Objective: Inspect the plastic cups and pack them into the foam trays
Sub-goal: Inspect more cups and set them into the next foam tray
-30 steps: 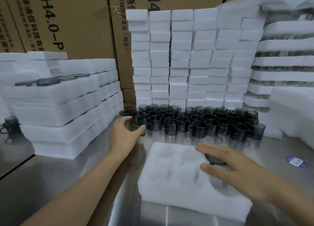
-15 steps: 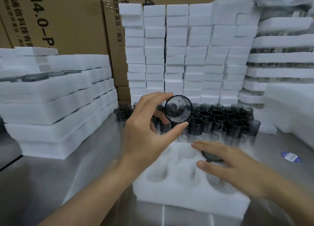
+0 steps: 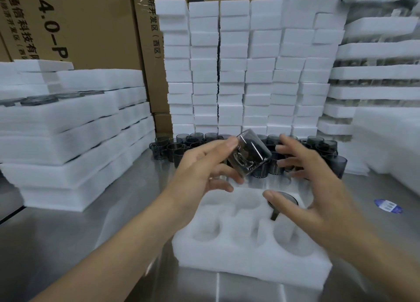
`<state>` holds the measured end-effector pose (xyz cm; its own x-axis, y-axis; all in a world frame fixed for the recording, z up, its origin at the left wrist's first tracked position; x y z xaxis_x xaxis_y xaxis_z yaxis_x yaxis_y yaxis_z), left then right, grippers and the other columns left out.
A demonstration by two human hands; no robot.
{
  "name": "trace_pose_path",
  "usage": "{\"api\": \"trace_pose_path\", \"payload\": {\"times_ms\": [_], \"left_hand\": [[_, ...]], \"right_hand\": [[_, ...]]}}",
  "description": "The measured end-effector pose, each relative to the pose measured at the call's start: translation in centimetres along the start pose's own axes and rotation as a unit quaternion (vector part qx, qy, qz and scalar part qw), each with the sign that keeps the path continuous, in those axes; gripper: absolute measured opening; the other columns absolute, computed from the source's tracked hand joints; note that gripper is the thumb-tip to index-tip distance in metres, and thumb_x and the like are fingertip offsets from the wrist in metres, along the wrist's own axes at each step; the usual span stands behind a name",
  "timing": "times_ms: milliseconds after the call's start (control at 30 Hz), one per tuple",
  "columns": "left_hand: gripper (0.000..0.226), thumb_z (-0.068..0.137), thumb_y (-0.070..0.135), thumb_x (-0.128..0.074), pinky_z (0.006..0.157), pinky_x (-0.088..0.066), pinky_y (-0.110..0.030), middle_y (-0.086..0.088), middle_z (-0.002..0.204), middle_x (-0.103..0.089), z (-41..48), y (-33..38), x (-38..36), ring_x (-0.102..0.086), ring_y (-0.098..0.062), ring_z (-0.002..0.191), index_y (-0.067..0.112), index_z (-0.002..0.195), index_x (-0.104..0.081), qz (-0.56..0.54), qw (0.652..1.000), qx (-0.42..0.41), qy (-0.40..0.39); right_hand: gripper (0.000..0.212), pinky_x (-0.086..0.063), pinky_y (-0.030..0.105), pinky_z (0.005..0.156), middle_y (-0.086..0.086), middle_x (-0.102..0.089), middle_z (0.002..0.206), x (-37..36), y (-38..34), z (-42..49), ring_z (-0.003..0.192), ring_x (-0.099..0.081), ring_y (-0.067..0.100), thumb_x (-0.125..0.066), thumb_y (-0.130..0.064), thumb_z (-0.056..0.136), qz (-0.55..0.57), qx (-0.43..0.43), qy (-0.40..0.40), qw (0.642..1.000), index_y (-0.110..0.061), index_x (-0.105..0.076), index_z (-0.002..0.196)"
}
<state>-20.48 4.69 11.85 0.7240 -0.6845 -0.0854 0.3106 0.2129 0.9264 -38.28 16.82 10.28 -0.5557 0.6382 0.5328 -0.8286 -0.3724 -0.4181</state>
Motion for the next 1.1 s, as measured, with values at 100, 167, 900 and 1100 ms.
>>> {"api": "trace_pose_path", "payload": {"times_ms": [100,167,900,1100], "left_hand": [[0.05,0.086,0.063,-0.071,0.07,-0.052,-0.026,-0.003,0.092,-0.077,-0.1,-0.8,-0.4,-0.067,-0.017,0.076,0.019,0.108,-0.082,0.075,0.996,0.035,-0.028],[0.046,0.089,0.062,-0.072,0.075,-0.049,-0.032,0.001,0.087,-0.075,-0.2,-1.3,-0.7,-0.065,-0.016,0.076,0.018,0.099,-0.079,0.131,0.99,0.04,-0.03],[0.059,0.086,0.025,-0.089,0.081,-0.055,-0.034,0.016,0.134,-0.066,-2.2,0.6,-2.2,-0.064,-0.021,0.127,0.03,0.138,-0.06,0.376,0.876,-0.303,-0.002],[0.06,0.082,0.024,-0.091,0.088,-0.046,-0.019,0.02,0.129,-0.062,-2.6,1.3,-2.1,-0.061,-0.019,0.123,0.025,0.135,-0.06,0.418,0.843,-0.338,0.035]], "right_hand": [[0.089,-0.046,0.021,0.104,-0.017,-0.049,0.151,0.6,-1.6,0.1,0.129,-0.058,0.01,-0.073,-0.054,0.088,-0.011,0.056,0.026,0.998,-0.039,-0.029,0.164],[0.085,-0.046,0.021,0.106,-0.016,-0.052,0.149,0.6,-2.6,0.0,0.129,-0.058,0.01,-0.074,-0.05,0.089,-0.046,0.092,0.021,0.994,-0.034,-0.035,0.162],[0.068,-0.049,0.023,0.101,-0.02,-0.065,0.131,0.3,0.5,0.1,0.124,-0.063,0.011,-0.082,-0.021,0.086,0.013,0.027,-0.021,0.999,-0.034,-0.051,0.145],[0.07,-0.045,0.03,0.11,-0.017,-0.056,0.141,1.0,-0.7,0.4,0.134,-0.055,0.013,-0.081,-0.035,0.087,-0.058,0.079,0.015,0.995,-0.029,-0.051,0.15]]}}
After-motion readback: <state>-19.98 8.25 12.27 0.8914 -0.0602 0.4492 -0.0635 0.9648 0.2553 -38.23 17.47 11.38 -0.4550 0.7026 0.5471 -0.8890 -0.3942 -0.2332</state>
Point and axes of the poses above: each hand's wrist, its own z-axis towards the middle knuckle, its own x-axis out of the back of the hand, y = z × x, the point moved 6 cm from there along z, towards the middle knuckle
